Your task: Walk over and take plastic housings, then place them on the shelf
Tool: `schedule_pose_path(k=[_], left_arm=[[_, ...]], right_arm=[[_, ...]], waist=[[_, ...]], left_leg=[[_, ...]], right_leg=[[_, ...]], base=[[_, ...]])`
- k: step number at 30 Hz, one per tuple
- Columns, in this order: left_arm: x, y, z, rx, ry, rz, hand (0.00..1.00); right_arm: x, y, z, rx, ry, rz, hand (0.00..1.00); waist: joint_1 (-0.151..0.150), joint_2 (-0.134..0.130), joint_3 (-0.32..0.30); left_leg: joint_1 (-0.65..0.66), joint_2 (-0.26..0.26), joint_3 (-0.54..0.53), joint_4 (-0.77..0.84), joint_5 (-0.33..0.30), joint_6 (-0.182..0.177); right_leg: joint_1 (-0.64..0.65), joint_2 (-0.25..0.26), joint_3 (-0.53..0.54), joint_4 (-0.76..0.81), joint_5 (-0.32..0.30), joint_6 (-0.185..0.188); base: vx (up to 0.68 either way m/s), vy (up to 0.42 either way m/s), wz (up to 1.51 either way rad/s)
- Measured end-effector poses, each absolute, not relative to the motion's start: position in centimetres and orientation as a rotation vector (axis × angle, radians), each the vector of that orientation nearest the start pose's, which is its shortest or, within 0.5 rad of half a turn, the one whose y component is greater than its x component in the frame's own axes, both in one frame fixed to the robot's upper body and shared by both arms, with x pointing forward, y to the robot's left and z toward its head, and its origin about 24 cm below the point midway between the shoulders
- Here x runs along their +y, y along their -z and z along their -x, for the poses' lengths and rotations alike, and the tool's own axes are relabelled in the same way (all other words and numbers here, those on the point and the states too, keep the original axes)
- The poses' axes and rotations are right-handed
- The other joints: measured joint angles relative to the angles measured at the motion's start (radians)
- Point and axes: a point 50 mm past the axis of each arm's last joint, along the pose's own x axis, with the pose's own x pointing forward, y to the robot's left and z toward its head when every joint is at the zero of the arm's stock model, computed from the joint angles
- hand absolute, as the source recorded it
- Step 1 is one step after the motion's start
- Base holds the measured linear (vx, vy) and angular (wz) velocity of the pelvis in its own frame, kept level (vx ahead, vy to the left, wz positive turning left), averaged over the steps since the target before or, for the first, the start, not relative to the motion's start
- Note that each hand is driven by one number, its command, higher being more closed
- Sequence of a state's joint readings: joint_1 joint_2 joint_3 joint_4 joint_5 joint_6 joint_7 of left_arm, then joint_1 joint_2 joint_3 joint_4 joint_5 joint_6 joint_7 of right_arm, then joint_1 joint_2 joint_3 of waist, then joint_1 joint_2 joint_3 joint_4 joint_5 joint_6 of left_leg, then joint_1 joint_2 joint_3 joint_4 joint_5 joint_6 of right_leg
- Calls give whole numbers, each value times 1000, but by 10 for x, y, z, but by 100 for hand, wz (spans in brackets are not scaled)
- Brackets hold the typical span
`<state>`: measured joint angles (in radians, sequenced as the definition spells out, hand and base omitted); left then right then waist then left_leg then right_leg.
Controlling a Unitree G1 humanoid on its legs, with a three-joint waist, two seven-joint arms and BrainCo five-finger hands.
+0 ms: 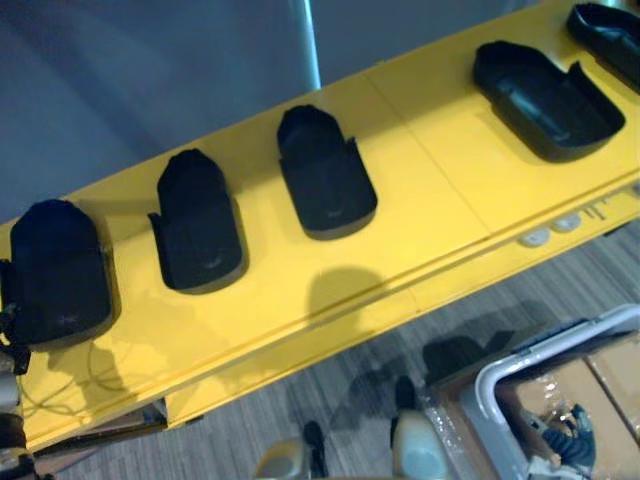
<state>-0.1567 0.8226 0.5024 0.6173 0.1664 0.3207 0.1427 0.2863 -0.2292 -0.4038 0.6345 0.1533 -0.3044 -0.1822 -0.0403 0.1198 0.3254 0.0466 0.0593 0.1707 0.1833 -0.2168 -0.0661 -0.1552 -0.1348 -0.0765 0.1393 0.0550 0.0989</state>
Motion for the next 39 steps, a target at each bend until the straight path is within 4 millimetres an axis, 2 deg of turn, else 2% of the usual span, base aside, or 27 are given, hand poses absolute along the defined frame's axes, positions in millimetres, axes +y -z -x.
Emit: schedule_pose_path(k=[7,13,16,20,24,26,28,30,31,34,39], left_arm=[[459,-91,-185,562,-931,-677,0],[451,-78,-187,571,-884,-633,0],[451,-80,-189,548,-882,-632,0],[448,-89,-194,425,-931,-626,0],[423,-120,-211,107,-997,-598,0],[408,-130,-209,-38,-1043,-602,0],[380,-128,-199,-184,-1082,-558,0],[369,-124,-193,-229,-1097,-528,0],[354,-121,-185,-286,-1115,-519,0],[333,-110,-168,-317,-1115,-528,0],[320,-100,-150,-308,-1078,-533,0]], right_arm=[[-320,70,-100,459,747,130,0],[-319,68,-102,452,732,126,0],[-319,69,-102,454,731,126,0],[-318,72,-98,473,738,124,0],[-308,83,-86,517,770,92,0],[-302,87,-81,531,784,79,0],[-297,90,-69,545,816,74,0],[-294,92,-65,553,829,68,0],[-289,94,-61,558,835,57,0],[-282,96,-60,559,848,37,0],[-279,94,-62,526,847,34,0]], waist=[[0,0,-1],[-1,-3,-2],[-2,-7,-4],[-2,-16,-17],[-2,-23,-30],[-1,-25,-42],[0,-18,-61],[-1,-17,-75],[2,-19,-84],[8,-27,-99],[25,-38,-132]], left_leg=[[3,2,1,-2,0,0],[3,2,1,-4,0,0],[4,1,0,-4,0,0],[4,1,-2,-3,0,0],[4,0,-25,0,1,1],[2,-1,-25,-2,1,1],[6,-2,-32,-12,1,2],[4,-3,-49,-15,1,2],[8,-3,-57,-16,1,2],[23,-2,-79,-21,1,2],[43,-1,-90,-35,1,2]], right_leg=[[16,4,-2,-30,17,1],[16,3,-3,-33,18,2],[18,2,-3,-34,18,3],[25,1,-5,-45,24,3],[56,-3,-29,-79,36,5],[59,-4,-30,-91,39,4],[83,-3,-40,-120,43,6],[91,-2,-54,-132,43,7],[100,0,-62,-136,46,8],[134,1,-84,-158,47,8],[178,3,-105,-191,51,7]], base=[[0,0,0],[0,0,0],[0,0,0],[0,6,1],[-4,20,12],[-1,11,6],[39,22,9],[48,7,19],[67,4,23],[51,8,22],[11,2,11]])
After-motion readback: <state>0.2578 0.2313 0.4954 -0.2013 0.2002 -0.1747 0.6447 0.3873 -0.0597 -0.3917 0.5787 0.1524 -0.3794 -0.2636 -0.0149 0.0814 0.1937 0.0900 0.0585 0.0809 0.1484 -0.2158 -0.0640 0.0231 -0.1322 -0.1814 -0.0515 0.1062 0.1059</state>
